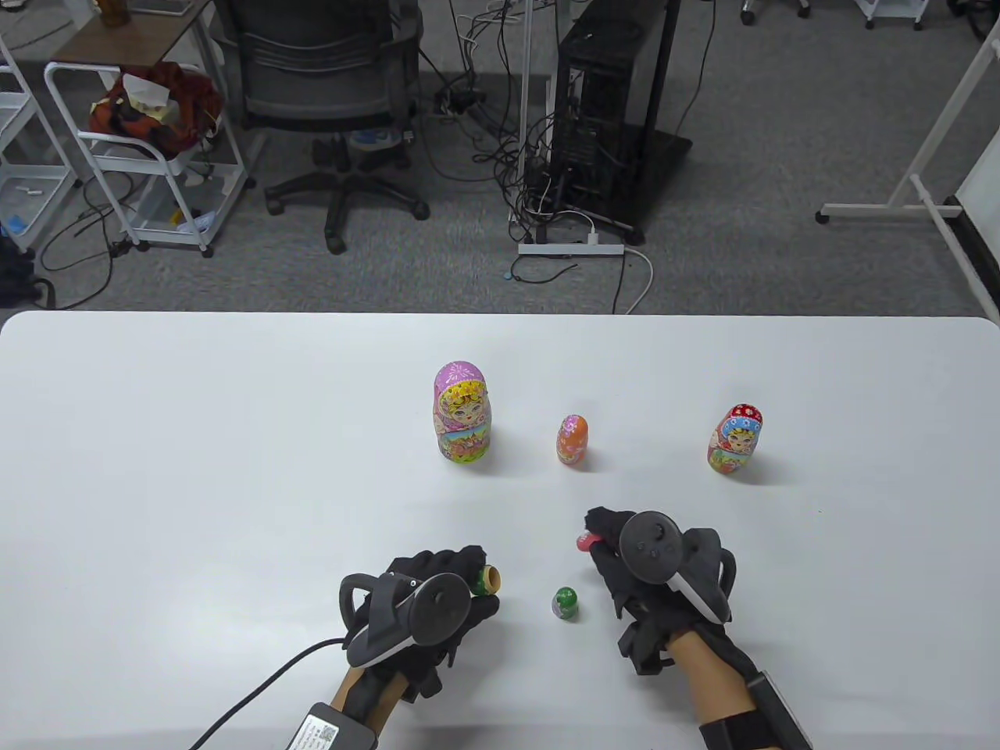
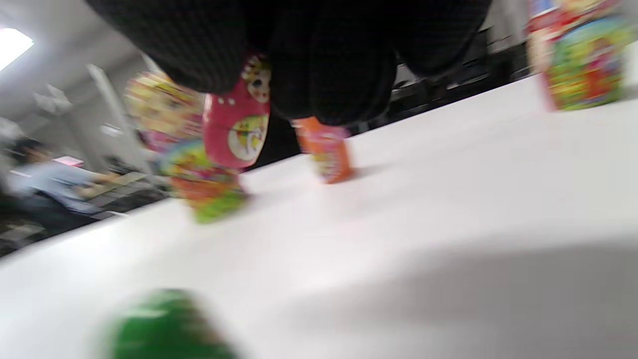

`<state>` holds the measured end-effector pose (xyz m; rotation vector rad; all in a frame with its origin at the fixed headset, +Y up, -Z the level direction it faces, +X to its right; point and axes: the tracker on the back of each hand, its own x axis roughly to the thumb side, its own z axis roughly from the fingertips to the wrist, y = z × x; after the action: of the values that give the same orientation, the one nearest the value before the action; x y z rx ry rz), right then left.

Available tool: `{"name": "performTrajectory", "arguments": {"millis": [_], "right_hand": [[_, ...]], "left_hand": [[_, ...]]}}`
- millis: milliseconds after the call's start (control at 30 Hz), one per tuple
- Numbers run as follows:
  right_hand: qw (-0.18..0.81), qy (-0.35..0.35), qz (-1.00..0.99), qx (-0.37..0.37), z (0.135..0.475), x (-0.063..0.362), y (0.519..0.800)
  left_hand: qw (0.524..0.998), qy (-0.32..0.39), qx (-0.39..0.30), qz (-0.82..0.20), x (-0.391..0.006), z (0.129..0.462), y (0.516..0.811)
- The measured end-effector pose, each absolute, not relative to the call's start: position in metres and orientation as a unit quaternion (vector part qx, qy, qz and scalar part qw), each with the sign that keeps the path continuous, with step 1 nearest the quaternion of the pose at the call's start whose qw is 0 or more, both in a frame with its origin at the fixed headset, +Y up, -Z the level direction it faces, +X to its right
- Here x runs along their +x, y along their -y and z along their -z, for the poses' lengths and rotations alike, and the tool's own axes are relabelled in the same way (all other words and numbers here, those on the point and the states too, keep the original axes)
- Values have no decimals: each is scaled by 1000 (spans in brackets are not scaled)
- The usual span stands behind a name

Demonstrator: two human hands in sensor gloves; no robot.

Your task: Nest individual Russian dolls into a nested set

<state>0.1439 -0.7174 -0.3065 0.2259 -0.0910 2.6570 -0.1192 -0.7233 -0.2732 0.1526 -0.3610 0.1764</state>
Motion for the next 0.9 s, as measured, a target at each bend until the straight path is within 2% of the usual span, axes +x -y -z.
{"name": "performTrajectory", "arguments": {"millis": [133, 300, 900], "right_hand": [[274, 74, -941, 185, 289, 119, 701], [296, 105, -917, 247, 274, 100, 691], [254, 93, -923, 275, 267, 88, 696]], "left_hand": [[977, 176, 70, -93, -120, 274, 724], [976, 176, 73, -110, -120, 273, 722], [964, 199, 81, -155, -115, 267, 716]]}}
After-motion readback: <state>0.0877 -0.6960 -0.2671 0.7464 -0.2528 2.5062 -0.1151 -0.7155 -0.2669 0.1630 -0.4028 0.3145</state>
